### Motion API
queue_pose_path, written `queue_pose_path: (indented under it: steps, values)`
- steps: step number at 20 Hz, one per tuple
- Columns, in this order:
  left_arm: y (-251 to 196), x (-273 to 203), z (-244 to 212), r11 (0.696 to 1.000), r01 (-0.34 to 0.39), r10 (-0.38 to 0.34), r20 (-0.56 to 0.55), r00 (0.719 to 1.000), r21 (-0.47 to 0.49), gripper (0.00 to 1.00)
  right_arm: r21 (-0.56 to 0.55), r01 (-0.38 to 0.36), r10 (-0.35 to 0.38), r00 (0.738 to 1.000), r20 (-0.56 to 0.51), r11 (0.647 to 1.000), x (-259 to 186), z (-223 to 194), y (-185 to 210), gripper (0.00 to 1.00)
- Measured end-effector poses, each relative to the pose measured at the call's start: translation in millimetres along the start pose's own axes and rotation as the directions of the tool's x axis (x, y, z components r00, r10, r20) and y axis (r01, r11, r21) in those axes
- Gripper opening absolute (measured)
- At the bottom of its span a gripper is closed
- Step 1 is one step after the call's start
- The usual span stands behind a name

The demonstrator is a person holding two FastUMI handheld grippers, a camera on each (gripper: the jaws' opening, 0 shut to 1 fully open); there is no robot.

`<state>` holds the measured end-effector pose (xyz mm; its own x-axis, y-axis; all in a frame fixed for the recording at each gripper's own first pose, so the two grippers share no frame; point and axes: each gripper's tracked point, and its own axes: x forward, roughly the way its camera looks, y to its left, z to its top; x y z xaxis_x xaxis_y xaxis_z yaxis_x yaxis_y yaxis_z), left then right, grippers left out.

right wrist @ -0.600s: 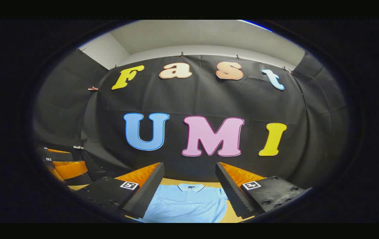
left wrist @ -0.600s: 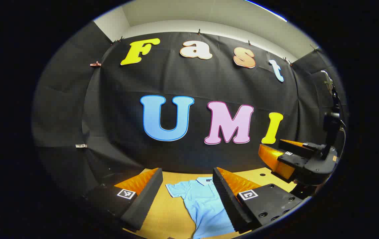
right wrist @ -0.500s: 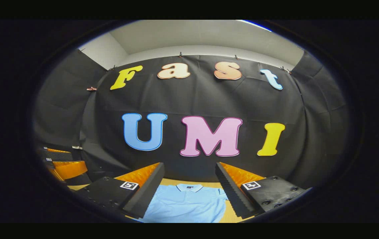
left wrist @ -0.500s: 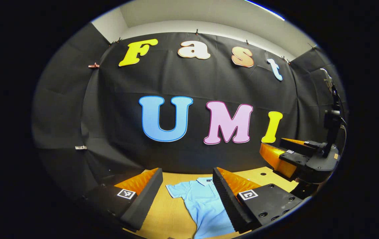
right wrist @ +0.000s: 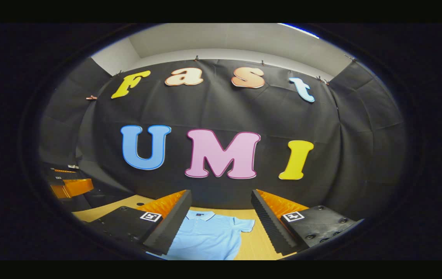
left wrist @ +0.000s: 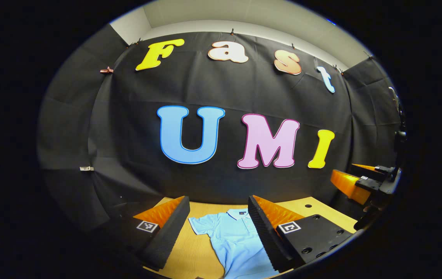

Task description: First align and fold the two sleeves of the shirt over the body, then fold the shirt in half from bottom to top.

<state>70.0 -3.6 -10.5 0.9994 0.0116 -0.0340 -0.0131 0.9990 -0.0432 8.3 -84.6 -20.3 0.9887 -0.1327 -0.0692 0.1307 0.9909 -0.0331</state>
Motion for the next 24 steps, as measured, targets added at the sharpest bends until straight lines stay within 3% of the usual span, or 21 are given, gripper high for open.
queue_pose_path:
  steps: [6,11,16,21,24]
  values:
    - [-7.5,31.1,-12.9,0.999,-0.028,0.027,-0.042,0.999,-0.033,0.97,0.006,0.038,-0.037,0.998,-0.047,0.999,19.6,-24.1,-41.3,0.97]
    - [-20.3,45.8,-21.0,0.999,-0.045,0.044,-0.062,0.997,-0.003,0.97,0.038,0.039,-0.034,0.992,-0.124,0.999,50.1,-59.5,-65.6,0.97]
    - [-22.9,61.0,-41.1,0.997,-0.074,0.074,-0.123,0.99,0.005,0.97,0.014,-0.015,0.018,0.968,-0.249,1.0,123.2,-126.8,-84.6,0.97]
    - [-13.2,74.0,-74.5,0.991,-0.128,0.134,-0.212,0.968,0.042,0.97,-0.004,-0.015,0.011,0.896,-0.444,1.0,204.1,-237.8,-113.3,0.98]
    - [-9.4,88.7,-98.9,0.988,-0.149,0.157,-0.27,0.95,0.05,0.97,0.0,-0.008,0.007,0.826,-0.563,1.0,234.2,-311.8,-124.1,0.98]
